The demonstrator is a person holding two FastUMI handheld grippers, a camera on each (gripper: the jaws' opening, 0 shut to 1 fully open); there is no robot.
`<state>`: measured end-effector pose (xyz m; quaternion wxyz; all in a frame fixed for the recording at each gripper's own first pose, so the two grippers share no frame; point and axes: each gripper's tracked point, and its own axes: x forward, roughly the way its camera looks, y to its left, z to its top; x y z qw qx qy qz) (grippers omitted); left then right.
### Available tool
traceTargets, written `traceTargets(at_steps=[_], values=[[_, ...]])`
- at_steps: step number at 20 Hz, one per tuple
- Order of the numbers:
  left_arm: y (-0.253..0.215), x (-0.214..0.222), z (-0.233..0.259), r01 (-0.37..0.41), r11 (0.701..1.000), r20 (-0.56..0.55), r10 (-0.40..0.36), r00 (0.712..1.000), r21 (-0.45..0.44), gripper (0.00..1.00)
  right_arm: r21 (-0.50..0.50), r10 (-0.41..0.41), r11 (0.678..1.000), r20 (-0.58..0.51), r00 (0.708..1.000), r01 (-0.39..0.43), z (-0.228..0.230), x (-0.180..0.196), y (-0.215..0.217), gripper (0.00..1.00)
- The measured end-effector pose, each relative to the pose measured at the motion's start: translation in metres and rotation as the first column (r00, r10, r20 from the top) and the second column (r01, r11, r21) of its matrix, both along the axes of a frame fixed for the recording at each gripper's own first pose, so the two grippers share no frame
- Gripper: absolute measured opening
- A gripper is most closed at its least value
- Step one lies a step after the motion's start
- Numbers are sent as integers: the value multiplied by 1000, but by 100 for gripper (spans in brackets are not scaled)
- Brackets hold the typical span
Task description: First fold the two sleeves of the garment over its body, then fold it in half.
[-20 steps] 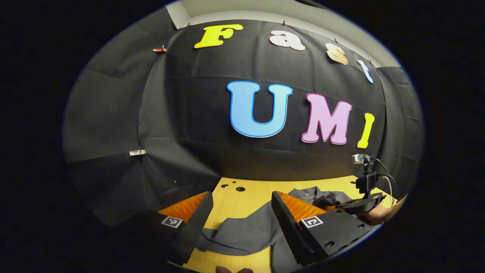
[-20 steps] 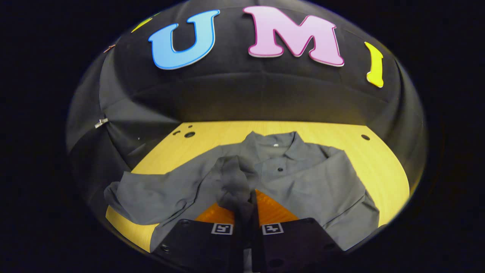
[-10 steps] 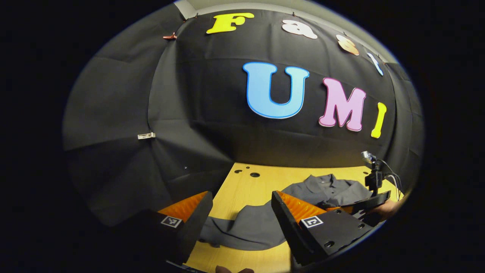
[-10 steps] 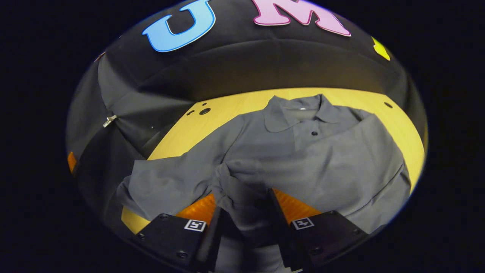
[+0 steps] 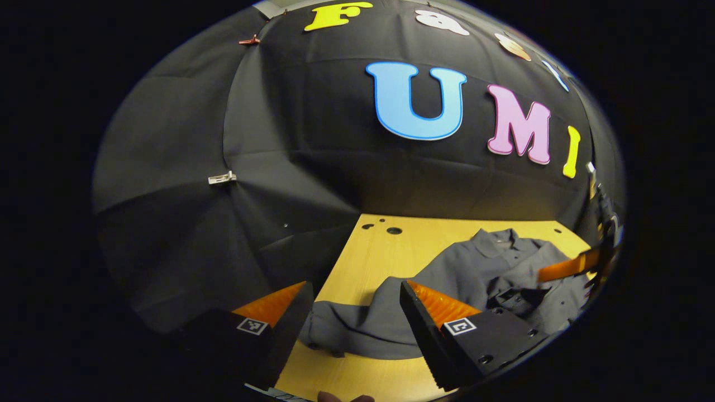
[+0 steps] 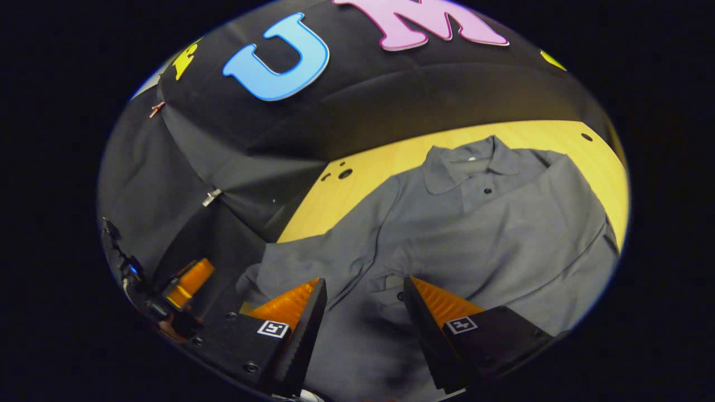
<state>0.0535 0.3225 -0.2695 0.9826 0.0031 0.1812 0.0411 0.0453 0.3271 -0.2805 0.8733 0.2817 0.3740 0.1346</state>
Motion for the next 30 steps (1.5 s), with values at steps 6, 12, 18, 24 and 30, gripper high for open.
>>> traceTargets(at_steps=[6,12,18,24,30], values=[[33,11,-58,-69,996,-126,75,989,50,98,-156,-166,971,96,982,179,47,-19,-99,86],[43,16,-113,-72,997,-260,71,963,5,98,-276,-260,915,151,954,293,72,-59,-180,89],[46,16,-148,-104,994,-360,90,928,-20,98,-349,-313,871,149,938,346,72,-92,-214,90],[38,25,-156,-12,1000,-348,3,938,-22,91,-372,-277,876,132,952,307,64,-93,-201,92],[40,30,-121,-83,996,-286,73,955,-22,9,-387,-242,879,142,960,279,61,-92,-193,93]])
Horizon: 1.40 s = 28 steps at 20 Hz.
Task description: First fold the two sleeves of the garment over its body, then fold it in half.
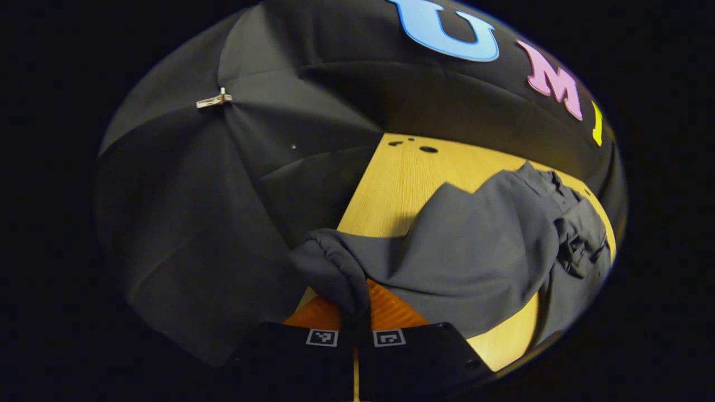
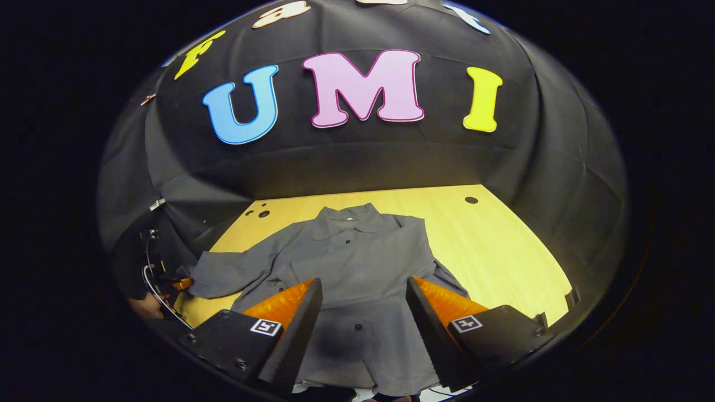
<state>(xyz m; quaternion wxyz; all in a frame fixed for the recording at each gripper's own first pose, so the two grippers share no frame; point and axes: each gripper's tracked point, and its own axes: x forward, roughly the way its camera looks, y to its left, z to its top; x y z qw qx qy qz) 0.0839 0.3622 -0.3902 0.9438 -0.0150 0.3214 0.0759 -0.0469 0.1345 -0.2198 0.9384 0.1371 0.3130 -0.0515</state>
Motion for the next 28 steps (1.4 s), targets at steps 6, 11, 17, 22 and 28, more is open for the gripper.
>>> traceTargets(at_steps=[6,11,17,22,28], values=[[-21,-5,94,28,1000,162,-29,986,4,8,9,-47,999,2,999,47,-5,-3,-25,93],[-83,-1,169,129,991,290,-114,950,-33,8,19,-59,998,-1,998,59,-13,-6,-45,94],[-182,-2,226,300,954,354,-279,893,-4,8,35,-68,997,28,997,67,-16,-3,-76,94],[-270,-10,249,403,914,355,-394,848,53,8,79,-102,992,51,993,98,-21,2,-115,94],[-374,-19,245,493,869,332,-477,814,40,9,92,-122,989,43,992,118,-30,-16,-172,95]])
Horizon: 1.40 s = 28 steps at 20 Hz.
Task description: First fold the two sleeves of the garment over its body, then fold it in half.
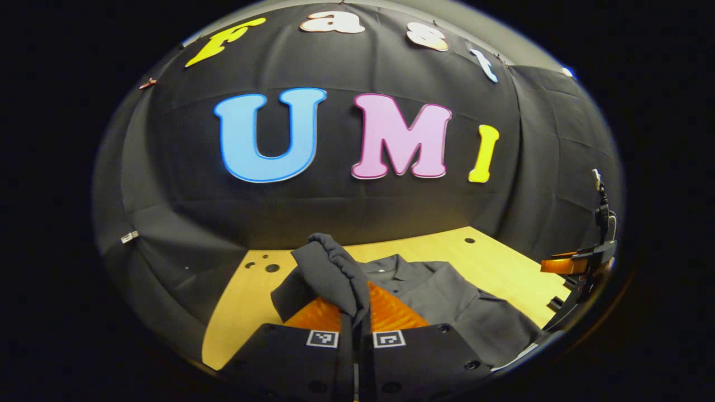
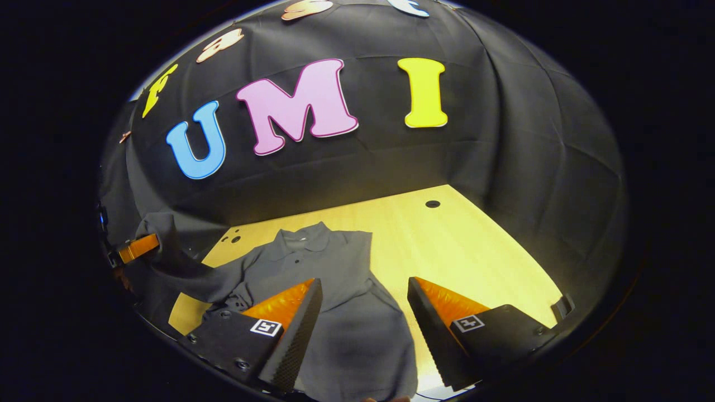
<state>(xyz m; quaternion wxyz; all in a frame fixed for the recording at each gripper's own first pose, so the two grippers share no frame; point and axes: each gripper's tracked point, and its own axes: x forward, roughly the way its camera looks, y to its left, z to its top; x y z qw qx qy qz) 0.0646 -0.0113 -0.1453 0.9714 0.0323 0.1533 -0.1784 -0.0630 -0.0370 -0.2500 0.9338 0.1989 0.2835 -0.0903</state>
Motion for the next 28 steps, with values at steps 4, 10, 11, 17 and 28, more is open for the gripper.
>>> traceTargets(at_steps=[4,10,11,17,28], values=[[-65,-2,-16,53,999,-29,-53,998,4,8,16,-18,1000,-8,1000,18,-10,-12,-33,95],[-144,-5,-67,144,986,-83,-138,987,78,8,37,-8,999,-36,999,10,-29,-24,-66,95],[-156,-6,-79,160,983,-98,-152,984,87,8,42,-5,999,-43,999,7,-33,-26,-69,95],[-207,-14,-162,245,959,-188,-216,958,145,8,38,12,999,-74,997,-9,-50,-39,-89,95],[-269,-44,-235,378,923,-331,-335,882,74,44,67,6,998,-135,991,3,-69,-71,-96,95]])
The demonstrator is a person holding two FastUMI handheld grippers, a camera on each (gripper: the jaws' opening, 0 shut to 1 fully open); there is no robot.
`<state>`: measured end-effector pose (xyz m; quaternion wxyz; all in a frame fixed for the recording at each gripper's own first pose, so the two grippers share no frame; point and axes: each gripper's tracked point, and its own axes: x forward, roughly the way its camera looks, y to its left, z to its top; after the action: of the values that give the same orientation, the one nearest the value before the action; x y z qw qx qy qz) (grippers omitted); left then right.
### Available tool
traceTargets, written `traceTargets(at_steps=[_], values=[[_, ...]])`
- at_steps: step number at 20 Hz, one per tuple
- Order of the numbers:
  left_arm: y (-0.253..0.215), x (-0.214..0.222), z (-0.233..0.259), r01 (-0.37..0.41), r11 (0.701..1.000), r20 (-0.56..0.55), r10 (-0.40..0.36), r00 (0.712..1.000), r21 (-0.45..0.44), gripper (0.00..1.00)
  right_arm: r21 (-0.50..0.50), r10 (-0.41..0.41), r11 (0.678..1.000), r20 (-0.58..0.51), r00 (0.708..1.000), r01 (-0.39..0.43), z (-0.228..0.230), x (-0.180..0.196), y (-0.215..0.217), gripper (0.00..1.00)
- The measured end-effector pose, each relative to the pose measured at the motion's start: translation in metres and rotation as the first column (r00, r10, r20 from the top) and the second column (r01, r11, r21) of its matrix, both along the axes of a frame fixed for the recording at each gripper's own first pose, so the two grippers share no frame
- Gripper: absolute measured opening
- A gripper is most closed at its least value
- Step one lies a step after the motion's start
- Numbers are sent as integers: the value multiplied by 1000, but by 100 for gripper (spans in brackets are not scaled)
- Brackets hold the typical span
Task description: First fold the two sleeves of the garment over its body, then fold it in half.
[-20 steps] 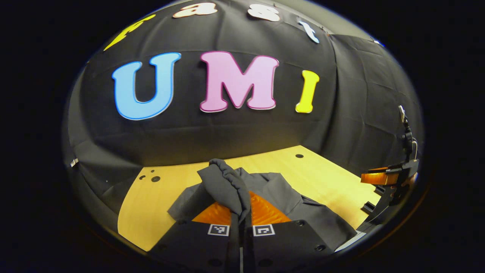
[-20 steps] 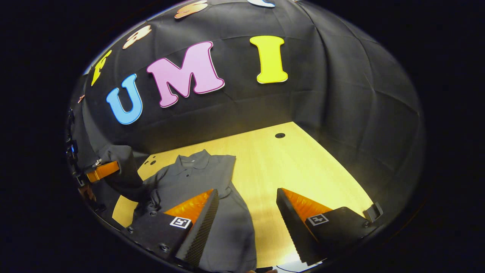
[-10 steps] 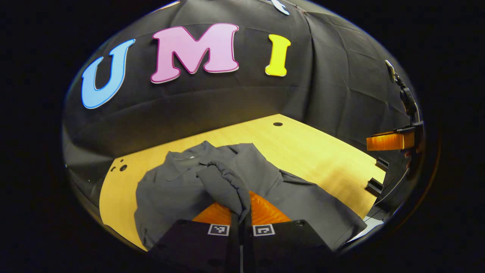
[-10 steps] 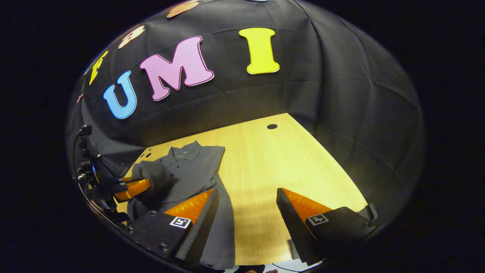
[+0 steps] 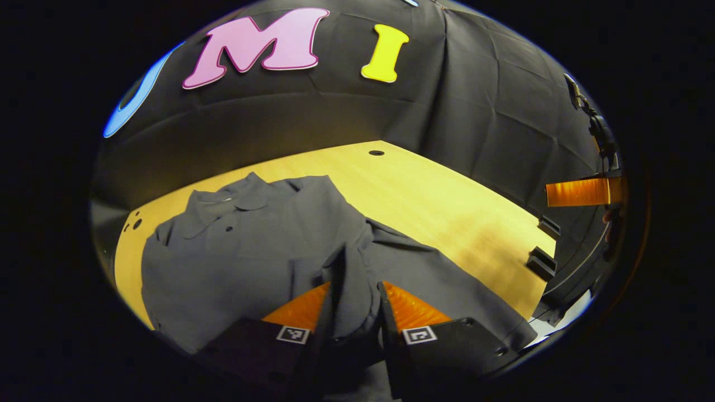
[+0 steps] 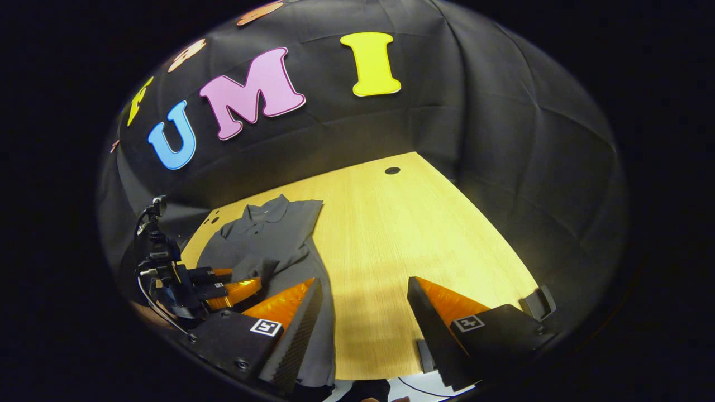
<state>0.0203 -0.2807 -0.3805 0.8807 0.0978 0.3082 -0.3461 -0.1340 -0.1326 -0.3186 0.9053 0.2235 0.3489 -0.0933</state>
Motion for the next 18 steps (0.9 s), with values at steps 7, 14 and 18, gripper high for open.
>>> traceTargets(at_steps=[7,14,18], values=[[-26,-31,33,54,981,-54,-65,996,-188,87,9,-3,1000,-6,1000,3,3,-4,13,95],[55,-45,75,-110,972,-37,105,994,-206,96,2,74,997,-45,996,-74,6,-16,54,98],[125,-70,65,-208,968,-54,202,978,-137,96,18,152,988,-106,983,-151,-8,-36,91,99]])
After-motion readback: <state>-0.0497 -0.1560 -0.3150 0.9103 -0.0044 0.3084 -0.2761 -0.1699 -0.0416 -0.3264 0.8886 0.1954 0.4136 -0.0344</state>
